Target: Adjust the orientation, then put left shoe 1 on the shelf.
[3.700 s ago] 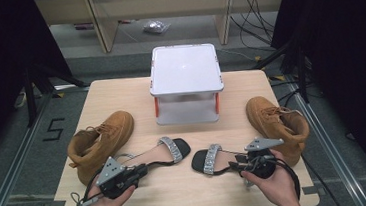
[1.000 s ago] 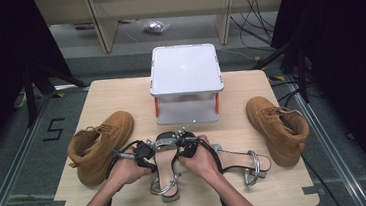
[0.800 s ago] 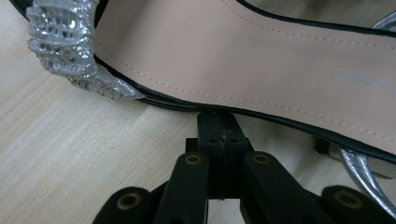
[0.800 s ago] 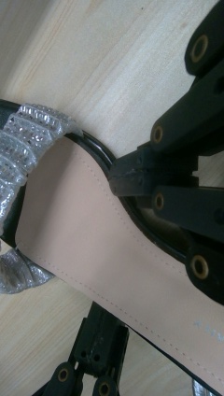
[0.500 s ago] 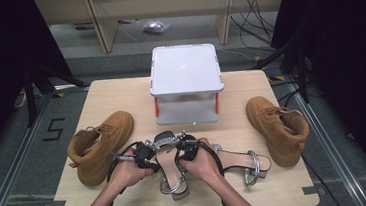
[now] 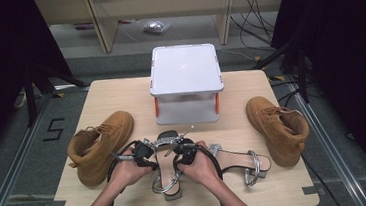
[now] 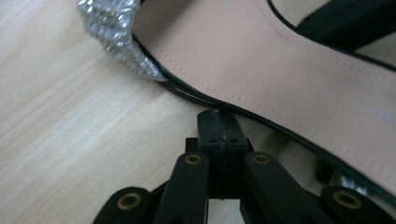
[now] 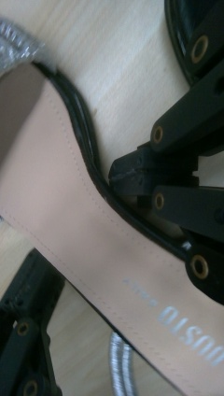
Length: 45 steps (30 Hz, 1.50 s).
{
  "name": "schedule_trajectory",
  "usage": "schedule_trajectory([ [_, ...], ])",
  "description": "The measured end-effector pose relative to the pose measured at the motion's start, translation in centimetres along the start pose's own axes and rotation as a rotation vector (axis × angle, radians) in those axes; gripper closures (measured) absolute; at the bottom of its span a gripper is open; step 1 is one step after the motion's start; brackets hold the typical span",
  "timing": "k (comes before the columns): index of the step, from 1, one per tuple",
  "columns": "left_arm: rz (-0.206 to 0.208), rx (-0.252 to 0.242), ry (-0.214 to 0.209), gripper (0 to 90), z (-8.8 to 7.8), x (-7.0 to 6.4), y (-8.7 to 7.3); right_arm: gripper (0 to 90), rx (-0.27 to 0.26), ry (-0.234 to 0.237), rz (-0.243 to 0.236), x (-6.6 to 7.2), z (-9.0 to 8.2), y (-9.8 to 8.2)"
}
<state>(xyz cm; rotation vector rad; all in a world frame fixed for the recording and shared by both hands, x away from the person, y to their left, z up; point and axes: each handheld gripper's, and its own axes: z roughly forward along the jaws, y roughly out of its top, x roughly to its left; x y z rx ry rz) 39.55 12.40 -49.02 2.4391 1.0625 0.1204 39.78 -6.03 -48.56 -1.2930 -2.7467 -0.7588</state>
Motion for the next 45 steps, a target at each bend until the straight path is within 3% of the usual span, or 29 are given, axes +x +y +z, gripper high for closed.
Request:
schedule_trajectory([
  [2,-0.013,-0.004,0.012,89.8,-0.1,0.3,-0.2,90.0,-0.015,0.023,-0.015,0.0,0.3,0.0],
  [7,-0.029,-0.010,0.029,88.7,-0.2,0.4,-0.3,89.4,-0.017,0.043,0.007,0.3,0.4,-0.1],
  [8,-0.024,-0.033,0.041,88.7,-0.4,0.4,-0.4,87.1,-0.020,0.047,0.013,0.3,0.3,-0.1],
  [11,-0.049,-0.077,0.072,76.1,-1.1,0.3,-0.5,75.3,-0.057,0.003,0.025,-0.2,-0.9,-0.4],
  [12,-0.092,-0.143,0.070,70.2,-2.1,0.5,-0.5,72.6,-0.053,-0.011,0.057,-0.3,-1.7,-0.6],
  [13,-0.092,-0.143,0.070,66.3,-2.1,0.5,-0.5,72.6,-0.053,-0.011,0.057,-0.3,-1.7,-0.6],
  [14,-0.106,-0.172,0.073,66.3,-2.5,0.5,-0.5,70.7,-0.085,-0.026,0.034,-0.7,-2.1,-0.8],
  [17,-0.150,-0.223,0.056,48.8,-3.2,0.3,-0.5,62.1,-0.108,-0.056,0.080,-1.6,-3.7,-1.6],
  [19,-0.169,-0.234,0.038,43.5,-3.3,-0.1,-0.3,60.7,-0.123,-0.039,0.081,-1.8,-3.9,-1.8],
  [20,-0.171,-0.243,0.035,43.5,-3.1,-0.3,-0.3,59.2,-0.121,-0.057,0.096,-1.9,-4.2,-1.9],
  [21,-0.172,-0.242,0.029,40.0,-3.0,-0.5,-0.2,56.5,-0.155,-0.047,0.090,-2.2,-4.5,-2.3],
  [24,-0.176,-0.234,0.035,37.4,-2.6,-1.1,0.1,53.1,-0.181,-0.066,0.088,-2.4,-4.8,-2.9],
  [25,-0.175,-0.227,0.027,37.3,-2.5,-1.2,0.2,52.0,-0.172,-0.073,0.115,-2.3,-4.9,-3.0],
  [26,-0.175,-0.223,0.023,37.2,-2.6,-1.3,0.3,51.1,-0.187,-0.071,0.094,-2.5,-5.0,-3.2],
  [28,-0.174,-0.230,0.032,36.8,-2.5,-1.5,0.4,50.0,-0.181,-0.068,0.121,-2.4,-5.1,-3.3],
  [30,-0.179,-0.230,0.032,36.6,-2.4,-1.7,0.6,47.1,-0.210,-0.084,0.110,-2.5,-5.4,-3.6],
  [36,-0.189,-0.205,0.033,36.2,-2.0,-1.9,0.7,43.7,-0.210,-0.088,0.134,-2.7,-5.5,-3.8],
  [40,-0.224,-0.185,0.043,36.2,-1.9,-2.1,0.9,42.9,-0.209,-0.091,0.127,-2.7,-5.6,-3.9],
  [45,-0.239,-0.160,0.045,35.1,-2.0,-2.4,1.3,42.0,-0.210,-0.091,0.131,-2.6,-5.7,-4.1],
])
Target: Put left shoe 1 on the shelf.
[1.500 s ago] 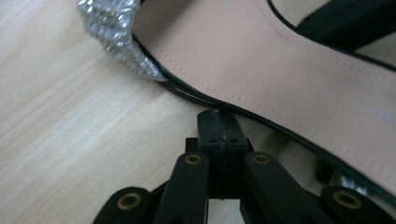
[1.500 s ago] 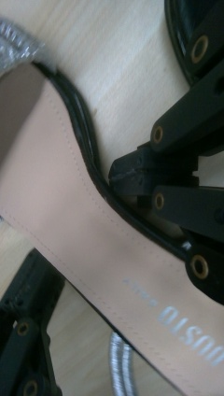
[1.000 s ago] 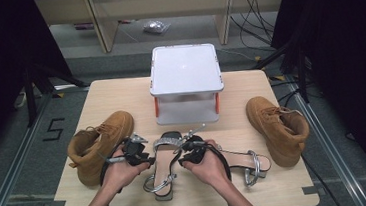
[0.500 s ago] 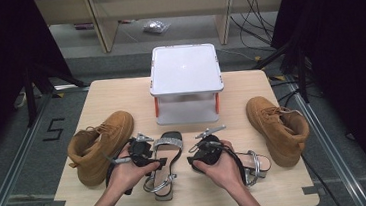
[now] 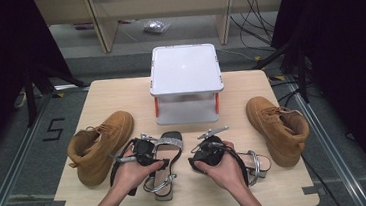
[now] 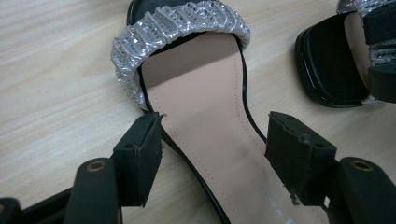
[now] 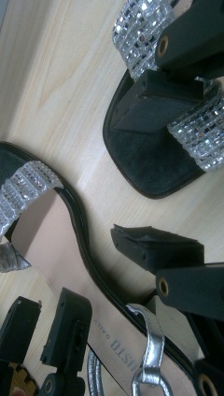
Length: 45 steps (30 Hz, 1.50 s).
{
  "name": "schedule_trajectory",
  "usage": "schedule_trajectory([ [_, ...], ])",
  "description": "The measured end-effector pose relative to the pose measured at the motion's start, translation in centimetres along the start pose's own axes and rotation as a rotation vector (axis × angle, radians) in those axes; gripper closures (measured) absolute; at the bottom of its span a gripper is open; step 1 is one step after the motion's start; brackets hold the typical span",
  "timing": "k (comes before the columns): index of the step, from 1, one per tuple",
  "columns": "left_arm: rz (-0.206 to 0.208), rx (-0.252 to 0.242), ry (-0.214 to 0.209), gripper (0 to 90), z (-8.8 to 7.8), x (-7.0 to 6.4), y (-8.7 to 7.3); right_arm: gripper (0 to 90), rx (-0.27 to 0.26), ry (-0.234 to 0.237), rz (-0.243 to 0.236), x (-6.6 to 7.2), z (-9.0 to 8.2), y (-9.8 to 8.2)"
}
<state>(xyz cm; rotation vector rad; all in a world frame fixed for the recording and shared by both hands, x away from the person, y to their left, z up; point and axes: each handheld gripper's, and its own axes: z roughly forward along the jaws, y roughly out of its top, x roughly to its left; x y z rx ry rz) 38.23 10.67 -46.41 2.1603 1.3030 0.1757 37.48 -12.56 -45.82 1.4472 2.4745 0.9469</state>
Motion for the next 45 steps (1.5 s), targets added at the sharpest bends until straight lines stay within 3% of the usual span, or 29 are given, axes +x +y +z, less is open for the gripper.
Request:
schedule_trajectory([
  [4,-0.005,0.028,0.013,33.6,0.3,-0.6,0.3,40.8,0.000,0.006,0.006,0.3,0.0,-0.1],
  [5,0.011,0.052,0.033,32.8,0.7,-0.8,0.5,40.4,0.002,0.008,0.012,0.5,0.0,-0.1],
  [6,0.011,0.052,0.033,32.8,0.7,-0.8,0.5,40.4,0.002,0.008,0.012,0.5,0.0,-0.1],
  [7,0.016,0.084,0.030,32.8,0.9,-0.8,0.7,40.1,0.003,0.011,-0.003,0.5,0.0,-0.1],
  [9,-0.012,0.101,0.046,30.3,1.2,-0.9,1.0,39.0,0.008,0.007,-0.005,0.6,0.2,0.0],
  [12,-0.010,0.117,0.056,29.7,1.3,-1.0,1.2,38.6,0.007,0.008,-0.012,0.5,0.2,0.0],
  [14,-0.055,0.136,0.071,29.6,1.5,-1.4,1.5,38.0,0.012,0.016,0.000,0.5,0.4,0.0],
  [23,-0.040,0.225,0.127,29.5,1.9,-2.2,2.4,36.7,0.029,0.014,0.006,0.5,0.2,-0.1],
  [25,-0.037,0.244,0.123,29.2,2.1,-2.3,2.4,36.5,0.033,0.009,0.009,0.5,0.3,-0.1],
  [26,-0.069,0.232,0.118,29.2,2.4,-2.4,2.3,36.5,0.033,0.009,0.009,0.5,0.3,-0.1],
  [27,-0.050,0.251,0.121,28.0,2.5,-2.2,2.4,36.4,0.037,0.016,0.007,0.5,0.3,-0.2],
  [31,-0.080,0.235,0.127,26.1,2.8,-2.4,2.1,36.3,0.041,0.013,0.010,0.5,0.4,-0.2],
  [33,-0.080,0.277,0.111,26.1,2.4,-2.0,2.1,36.3,0.040,0.015,0.007,0.5,0.4,-0.2],
  [34,-0.080,0.277,0.111,26.1,2.4,-2.0,2.1,36.3,0.040,0.015,0.007,0.5,0.4,-0.2],
  [36,-0.119,0.277,0.101,25.0,2.5,-2.0,1.9,36.1,0.039,0.014,0.006,0.5,0.5,-0.2],
  [37,-0.100,0.287,0.101,24.2,2.5,-1.8,1.9,36.1,0.042,0.015,0.007,0.5,0.5,-0.3],
  [41,-0.122,0.292,0.099,23.9,2.6,-1.9,1.9,36.1,0.052,0.027,0.006,0.5,0.7,-0.3],
  [42,-0.106,0.301,0.098,24.0,2.6,-1.8,2.0,35.9,0.052,0.025,0.011,0.5,0.8,-0.3],
  [43,-0.135,0.322,0.086,24.3,2.9,-2.0,1.9,35.9,0.051,0.025,0.010,0.5,0.8,-0.3],
  [44,-0.135,0.322,0.086,23.9,2.9,-2.0,1.9,35.9,0.051,0.025,0.010,0.5,0.8,-0.3],
  [45,-0.134,0.346,0.090,24.1,3.0,-2.1,2.1,36.0,0.066,-0.004,0.020,0.5,0.8,-0.3],
])
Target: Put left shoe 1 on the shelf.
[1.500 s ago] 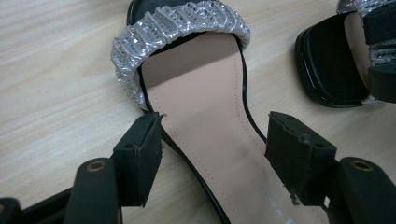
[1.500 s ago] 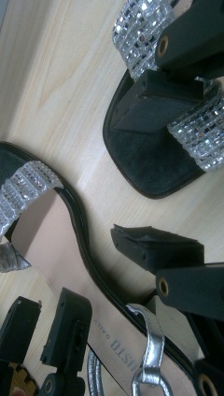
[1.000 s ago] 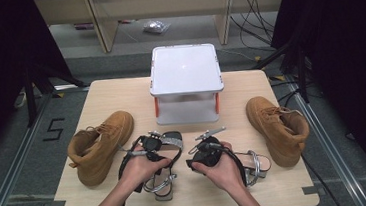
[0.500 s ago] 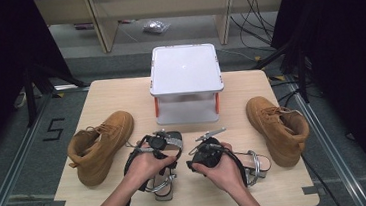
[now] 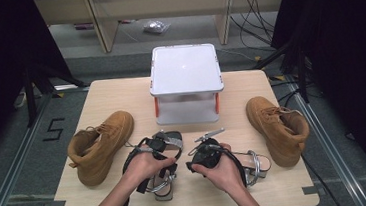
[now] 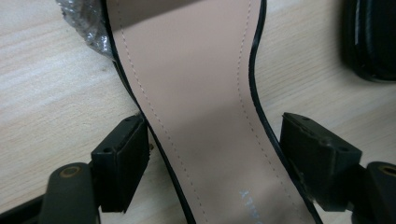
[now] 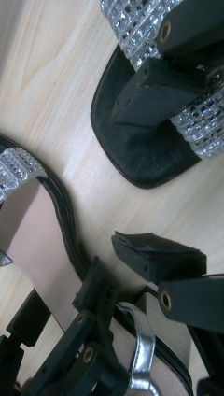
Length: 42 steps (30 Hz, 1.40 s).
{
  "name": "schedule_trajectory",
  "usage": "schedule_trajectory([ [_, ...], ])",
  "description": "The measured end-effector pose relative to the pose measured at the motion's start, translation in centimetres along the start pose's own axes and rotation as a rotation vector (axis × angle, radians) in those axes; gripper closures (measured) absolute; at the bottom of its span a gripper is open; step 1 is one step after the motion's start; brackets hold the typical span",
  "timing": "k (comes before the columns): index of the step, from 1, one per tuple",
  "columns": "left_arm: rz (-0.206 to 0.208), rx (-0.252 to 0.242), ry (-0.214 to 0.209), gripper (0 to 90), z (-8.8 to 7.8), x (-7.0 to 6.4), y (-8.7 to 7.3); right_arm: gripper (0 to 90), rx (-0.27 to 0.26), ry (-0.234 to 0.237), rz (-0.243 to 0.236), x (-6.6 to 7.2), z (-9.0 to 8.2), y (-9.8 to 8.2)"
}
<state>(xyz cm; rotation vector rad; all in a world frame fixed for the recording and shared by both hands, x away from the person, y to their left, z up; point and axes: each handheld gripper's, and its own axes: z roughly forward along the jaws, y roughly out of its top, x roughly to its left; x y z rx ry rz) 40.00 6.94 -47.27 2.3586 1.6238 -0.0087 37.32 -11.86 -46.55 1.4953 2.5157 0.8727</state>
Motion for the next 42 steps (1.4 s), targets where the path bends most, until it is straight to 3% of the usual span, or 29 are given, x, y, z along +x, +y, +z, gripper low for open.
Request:
schedule_trajectory([
  [8,0.005,0.014,0.008,24.7,0.0,-0.1,0.1,35.9,-0.032,0.019,-0.025,-0.1,-0.3,0.1],
  [12,0.003,0.021,0.004,25.4,0.0,0.0,0.2,35.9,-0.030,0.010,-0.010,0.1,-0.5,0.1],
  [15,0.025,0.047,0.005,28.0,-0.2,0.2,0.4,35.9,-0.039,0.016,-0.007,0.1,-0.6,0.1],
  [18,0.051,0.076,0.041,33.3,-0.5,0.5,0.5,35.9,-0.042,0.016,-0.010,0.0,-0.8,0.1],
  [21,0.046,0.052,0.067,38.5,-0.4,0.6,0.4,35.9,-0.039,0.010,0.006,0.0,-0.9,0.1],
  [22,0.062,0.059,0.081,39.5,-0.5,0.8,0.4,35.9,-0.061,0.018,-0.025,-0.2,-0.9,0.1],
  [27,0.084,0.061,0.082,37.8,-0.5,0.7,0.3,35.9,-0.055,0.021,-0.021,-0.2,-0.9,0.0],
  [29,0.118,0.045,0.080,36.1,-0.1,0.7,0.0,35.9,-0.060,0.015,-0.019,-0.2,-0.8,0.0],
  [32,0.151,0.060,0.085,35.8,0.1,0.7,-0.1,35.9,-0.057,0.020,-0.026,-0.1,-0.7,0.0],
  [38,0.131,0.062,0.094,39.1,-0.1,0.9,0.0,36.0,-0.060,0.013,-0.025,-0.2,-0.9,-0.2],
  [40,0.108,0.041,0.095,40.7,-0.1,1.1,-0.1,36.1,-0.066,0.013,-0.016,-0.2,-1.1,-0.3],
  [42,0.112,0.030,0.091,41.2,-0.1,1.2,-0.1,36.1,-0.062,0.021,-0.012,-0.2,-1.3,-0.3],
])
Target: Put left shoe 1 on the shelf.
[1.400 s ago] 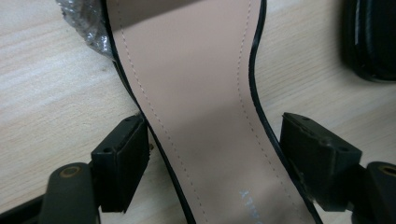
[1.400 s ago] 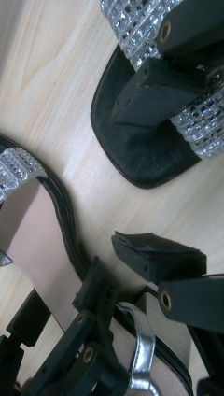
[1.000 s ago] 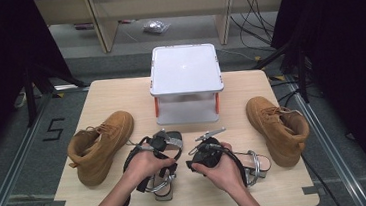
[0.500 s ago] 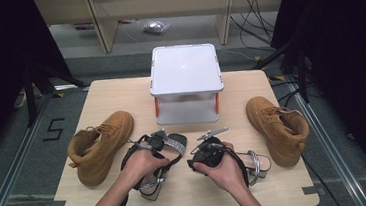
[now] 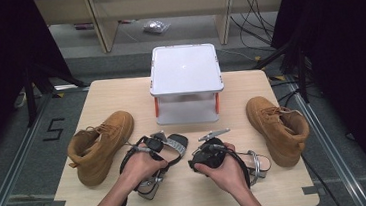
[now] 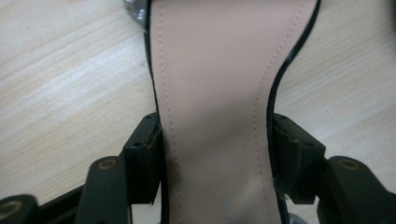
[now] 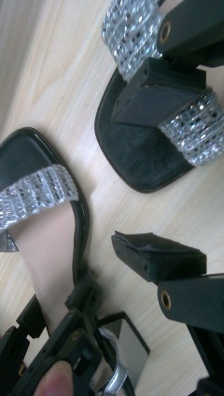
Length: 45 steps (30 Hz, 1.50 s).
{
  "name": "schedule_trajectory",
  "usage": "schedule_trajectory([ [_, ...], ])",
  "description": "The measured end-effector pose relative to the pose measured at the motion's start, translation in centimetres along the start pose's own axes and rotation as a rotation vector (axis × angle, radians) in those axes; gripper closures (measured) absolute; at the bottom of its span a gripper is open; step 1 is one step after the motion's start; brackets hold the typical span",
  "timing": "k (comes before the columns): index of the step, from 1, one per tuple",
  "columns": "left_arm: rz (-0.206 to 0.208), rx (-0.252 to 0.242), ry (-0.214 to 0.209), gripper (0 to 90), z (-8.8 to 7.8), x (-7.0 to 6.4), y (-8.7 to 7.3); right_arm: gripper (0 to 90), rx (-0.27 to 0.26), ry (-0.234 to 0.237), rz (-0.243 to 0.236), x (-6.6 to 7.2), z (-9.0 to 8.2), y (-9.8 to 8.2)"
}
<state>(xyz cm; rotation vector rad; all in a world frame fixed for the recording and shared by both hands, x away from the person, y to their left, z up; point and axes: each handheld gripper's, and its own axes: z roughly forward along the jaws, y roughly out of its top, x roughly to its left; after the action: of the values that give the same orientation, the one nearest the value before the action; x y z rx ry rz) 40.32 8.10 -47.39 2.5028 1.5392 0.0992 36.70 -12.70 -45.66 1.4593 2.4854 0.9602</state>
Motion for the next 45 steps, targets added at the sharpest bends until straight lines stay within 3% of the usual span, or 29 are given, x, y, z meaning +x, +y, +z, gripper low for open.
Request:
schedule_trajectory([
  [1,0.025,-0.030,0.004,41.5,0.1,0.2,0.0,36.1,-0.006,-0.005,-0.003,-0.1,-0.2,0.0],
  [2,0.036,-0.029,0.016,41.5,0.1,0.3,0.0,36.2,-0.010,-0.021,-0.004,-0.2,-0.3,0.0],
  [4,-0.003,-0.054,-0.005,41.7,0.2,0.1,0.0,36.3,-0.017,-0.013,0.006,-0.2,-0.6,0.0],
  [17,-0.058,-0.153,-0.045,41.8,-0.5,0.4,0.0,36.3,-0.031,-0.018,0.016,-0.7,-1.2,-0.2],
  [18,-0.038,-0.136,-0.043,41.9,-0.9,0.7,0.2,36.3,-0.036,-0.019,0.018,-0.7,-1.3,-0.2],
  [23,-0.083,-0.194,-0.056,41.8,-1.6,1.3,1.0,36.4,-0.042,-0.025,0.020,-0.7,-1.8,0.0],
  [25,-0.128,-0.257,-0.070,41.8,-1.9,2.0,2.4,36.4,-0.035,-0.031,0.025,-0.6,-2.0,0.1],
  [27,-0.138,-0.264,-0.071,41.8,-1.9,2.1,2.8,36.4,-0.038,-0.011,0.021,-0.6,-2.1,0.2],
  [30,-0.188,-0.297,-0.080,41.8,-1.6,2.8,5.0,36.4,-0.050,-0.023,0.017,-0.5,-2.1,0.3],
  [35,-0.213,-0.301,-0.087,41.8,-1.1,3.4,6.6,36.4,-0.053,-0.026,0.015,-0.6,-2.2,0.4],
  [36,-0.242,-0.329,-0.099,41.8,-0.7,3.6,7.3,36.4,-0.043,-0.022,0.016,-0.7,-2.3,0.5],
  [38,-0.256,-0.346,-0.095,41.8,-0.6,3.6,7.5,36.4,-0.039,-0.014,0.020,-0.7,-2.3,0.5],
  [44,-0.304,-0.318,-0.076,41.7,0.3,3.7,8.3,36.4,-0.036,-0.027,0.016,-0.8,-2.3,0.5],
  [45,-0.311,-0.321,-0.069,41.8,0.5,3.6,8.4,36.4,-0.044,-0.009,0.018,-0.7,-2.2,0.5],
])
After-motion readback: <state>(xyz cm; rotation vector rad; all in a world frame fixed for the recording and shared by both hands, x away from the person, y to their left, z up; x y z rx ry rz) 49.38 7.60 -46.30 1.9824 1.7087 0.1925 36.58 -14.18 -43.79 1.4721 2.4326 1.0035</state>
